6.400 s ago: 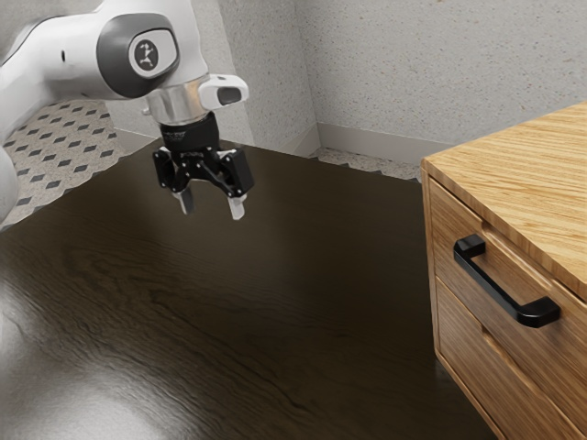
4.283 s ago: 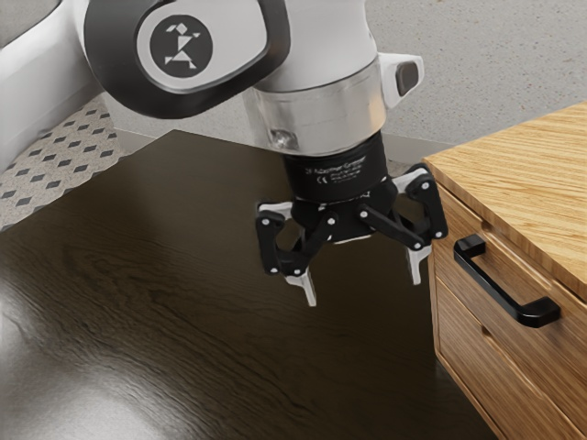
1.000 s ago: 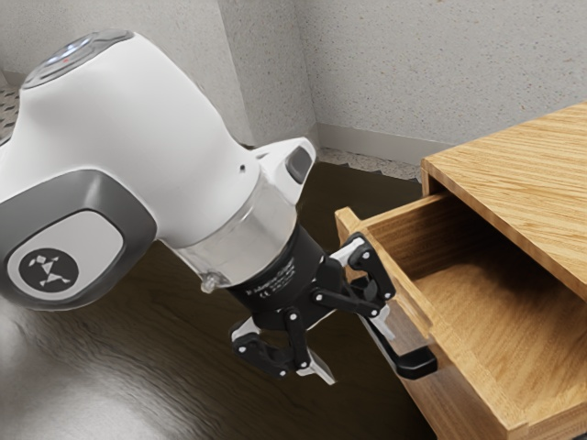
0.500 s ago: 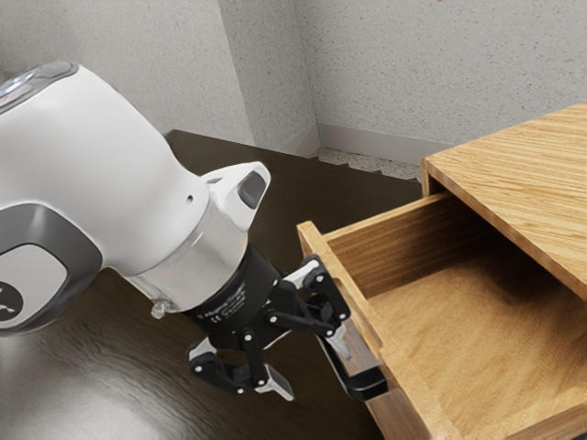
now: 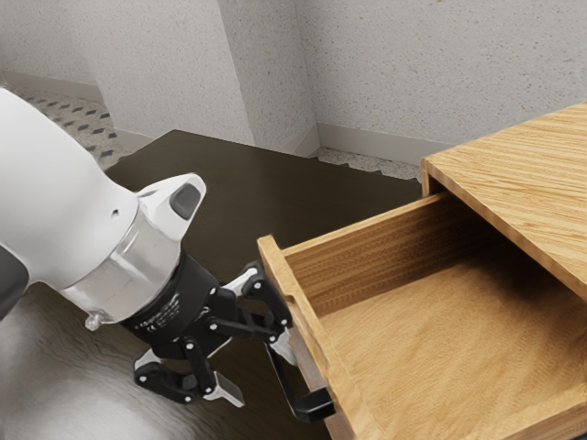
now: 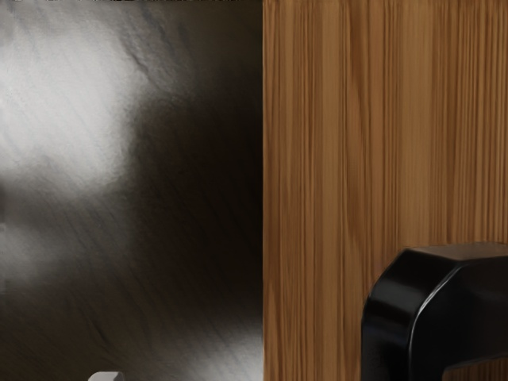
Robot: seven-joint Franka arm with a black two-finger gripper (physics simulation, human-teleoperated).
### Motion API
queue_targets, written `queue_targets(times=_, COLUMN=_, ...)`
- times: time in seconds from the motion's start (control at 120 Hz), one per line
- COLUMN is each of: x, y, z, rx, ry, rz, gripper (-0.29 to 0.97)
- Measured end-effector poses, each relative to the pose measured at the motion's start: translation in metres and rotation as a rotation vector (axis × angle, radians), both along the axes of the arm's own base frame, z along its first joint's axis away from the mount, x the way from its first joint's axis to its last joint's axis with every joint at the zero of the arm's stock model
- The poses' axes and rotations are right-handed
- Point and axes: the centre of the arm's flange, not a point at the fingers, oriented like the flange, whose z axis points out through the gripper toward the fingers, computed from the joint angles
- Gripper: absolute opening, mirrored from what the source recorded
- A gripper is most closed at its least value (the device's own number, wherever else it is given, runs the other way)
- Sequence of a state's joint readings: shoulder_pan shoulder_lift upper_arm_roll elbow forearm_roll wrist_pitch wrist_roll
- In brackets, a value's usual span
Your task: Pull the drawer handle with one arm to open the drawer
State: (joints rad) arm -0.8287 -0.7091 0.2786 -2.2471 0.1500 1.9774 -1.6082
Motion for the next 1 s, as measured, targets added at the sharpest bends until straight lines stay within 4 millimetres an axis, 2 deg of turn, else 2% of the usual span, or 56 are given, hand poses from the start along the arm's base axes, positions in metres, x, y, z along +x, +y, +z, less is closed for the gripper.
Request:
queue_targets(times=0.192, x=-0.016, y=0.017, z=0.002, rx=-0.011, ry=-0.011, rz=0.003, gripper=0.40)
queue_targets(times=0.283, x=-0.024, y=0.026, z=0.010, rx=-0.021, ry=-0.026, rz=0.010, gripper=0.40)
queue_targets(times=0.408, x=-0.027, y=0.029, z=0.020, rx=-0.024, ry=-0.042, rz=0.012, gripper=0.40)
queue_targets(times=0.475, x=-0.028, y=0.031, z=0.040, rx=-0.045, ry=-0.078, rz=0.017, gripper=0.39)
queue_targets(times=0.633, x=-0.048, y=0.037, z=0.115, rx=-0.109, ry=-0.213, rz=0.021, gripper=0.41)
queue_targets(times=0.758, x=-0.057, y=0.048, z=0.155, rx=-0.130, ry=-0.249, rz=0.035, gripper=0.47)
queue_targets(times=0.825, x=-0.045, y=0.038, z=0.171, rx=-0.098, ry=-0.223, rz=0.046, gripper=0.53)
queue_targets(times=0.875, x=-0.031, y=0.021, z=0.170, rx=-0.053, ry=-0.179, rz=0.045, gripper=0.56)
queue_targets(times=0.95, x=0.015, y=-0.011, z=0.153, rx=0.043, ry=-0.092, rz=0.059, gripper=0.60)
queue_targets(times=1.0, x=0.049, y=-0.018, z=0.137, rx=0.118, ry=-0.049, rz=0.057, gripper=0.61)
